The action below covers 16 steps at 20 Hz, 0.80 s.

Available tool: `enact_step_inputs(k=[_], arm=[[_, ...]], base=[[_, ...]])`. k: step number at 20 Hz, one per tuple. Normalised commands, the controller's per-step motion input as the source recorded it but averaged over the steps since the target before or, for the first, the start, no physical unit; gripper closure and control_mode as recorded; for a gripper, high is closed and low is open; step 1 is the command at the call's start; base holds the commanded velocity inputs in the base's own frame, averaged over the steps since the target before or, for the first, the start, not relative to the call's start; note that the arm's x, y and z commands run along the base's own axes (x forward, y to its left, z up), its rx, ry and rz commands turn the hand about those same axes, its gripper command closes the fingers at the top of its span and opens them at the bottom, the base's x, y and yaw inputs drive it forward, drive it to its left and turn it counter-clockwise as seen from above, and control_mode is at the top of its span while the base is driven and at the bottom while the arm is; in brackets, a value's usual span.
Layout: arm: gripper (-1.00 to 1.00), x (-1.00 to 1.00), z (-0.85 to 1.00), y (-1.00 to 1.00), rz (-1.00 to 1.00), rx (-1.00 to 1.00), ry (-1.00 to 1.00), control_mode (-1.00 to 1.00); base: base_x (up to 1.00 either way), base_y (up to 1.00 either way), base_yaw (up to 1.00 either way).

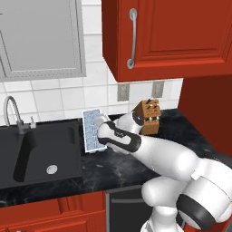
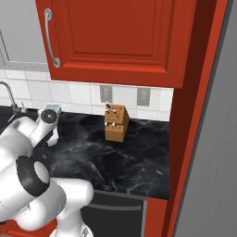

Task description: The ice cube tray has been filled with water. Take the tray and place it in the freezer to make ice. Close the freezer door after placing the tray.

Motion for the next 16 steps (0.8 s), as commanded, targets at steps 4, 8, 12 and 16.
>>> enact_step_inputs(k=[4, 8, 12, 16], arm=[[1.0, -0.16, 0.52, -0.27, 0.04, 0.03, 0.0, -1.0], [1.0, -0.13, 0.47, -0.51, 0.02, 0.03, 0.02, -1.0], [1.0, -0.13, 0.22, -0.61, 0.01, 0.0, 0.01, -1.0], [1.0, -0.24, 0.1, -0.49, 0.0, 0.0, 0.0, -1.0]], base=[[0.0, 0.0, 0.0], [0.0, 0.0, 0.0], [0.0, 0.0, 0.0], [0.0, 0.0, 0.0]])
